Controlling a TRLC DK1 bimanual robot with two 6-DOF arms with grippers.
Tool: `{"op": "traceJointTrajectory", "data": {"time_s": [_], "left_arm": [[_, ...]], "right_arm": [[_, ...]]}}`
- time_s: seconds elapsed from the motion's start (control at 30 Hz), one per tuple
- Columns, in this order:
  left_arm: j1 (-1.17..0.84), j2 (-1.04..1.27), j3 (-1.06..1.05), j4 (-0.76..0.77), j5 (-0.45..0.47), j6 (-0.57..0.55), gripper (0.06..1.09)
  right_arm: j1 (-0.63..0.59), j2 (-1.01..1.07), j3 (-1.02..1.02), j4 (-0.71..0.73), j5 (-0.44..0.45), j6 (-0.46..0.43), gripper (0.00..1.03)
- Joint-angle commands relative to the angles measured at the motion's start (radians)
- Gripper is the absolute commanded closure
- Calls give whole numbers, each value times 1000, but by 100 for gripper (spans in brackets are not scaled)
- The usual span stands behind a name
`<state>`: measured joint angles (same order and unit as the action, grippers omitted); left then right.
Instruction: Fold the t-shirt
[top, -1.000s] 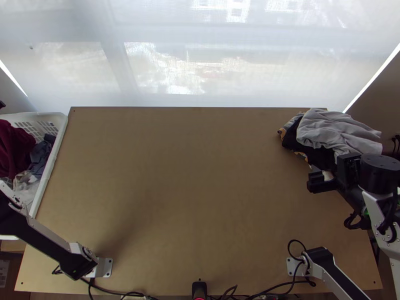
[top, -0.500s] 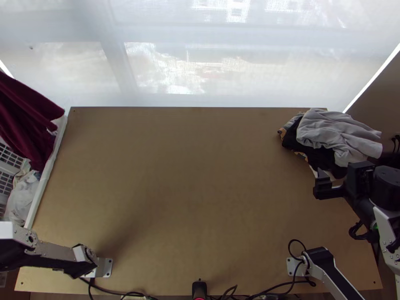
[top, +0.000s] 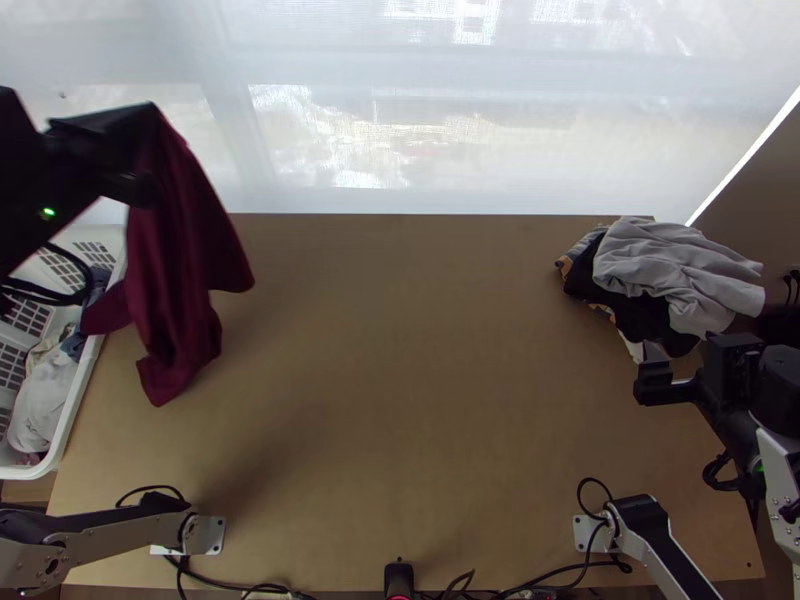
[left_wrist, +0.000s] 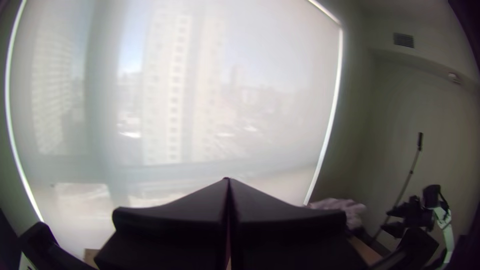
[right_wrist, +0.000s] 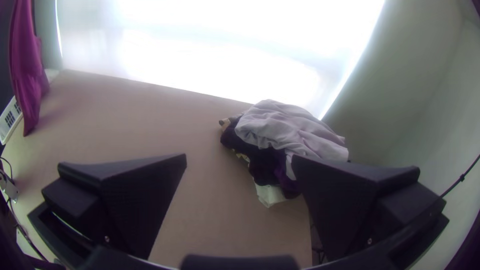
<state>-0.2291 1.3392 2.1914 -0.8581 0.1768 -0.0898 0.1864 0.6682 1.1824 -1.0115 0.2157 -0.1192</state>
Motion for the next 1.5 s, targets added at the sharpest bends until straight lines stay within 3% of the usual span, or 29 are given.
{"op": "traceJointTrajectory", "data": {"time_s": [0.0, 0.43, 0.47, 0.53, 0.57, 0.63, 0.67, 0.9, 1.17, 1.47], "left_arm": [[-527, 20, -140, -78, -85, -114, 105], [-983, 239, -249, -85, -82, -119, 104], [-1007, 250, -262, -85, -82, -117, 99], [-1047, 270, -275, -102, -80, -114, 74], [-1059, 279, -275, -108, -80, -108, 57], [-1075, 288, -275, -119, -82, -91, 14], [-1075, 288, -274, -124, -82, -87, 10], [-958, 215, -274, -164, -109, -21, 10], [-619, 14, -406, -222, -109, -8, 10], [-98, -219, -608, -223, -106, 50, 11]], "right_arm": [[-15, -2, 13, -4, -3, -2, 5], [-64, -5, 39, 10, -3, -2, 5], [-67, -5, 42, 10, -3, -2, 5], [-70, -4, 46, 13, -3, -2, 5], [-73, -4, 46, 14, -3, -2, 5], [-76, -4, 45, 14, -3, 0, 5], [-77, -4, 45, 14, -3, 1, 5], [-65, -2, 49, 8, -7, 1, 5], [-21, 8, 49, 34, -179, 4, 5], [220, 154, 13, 42, -184, 6, 5]]}}
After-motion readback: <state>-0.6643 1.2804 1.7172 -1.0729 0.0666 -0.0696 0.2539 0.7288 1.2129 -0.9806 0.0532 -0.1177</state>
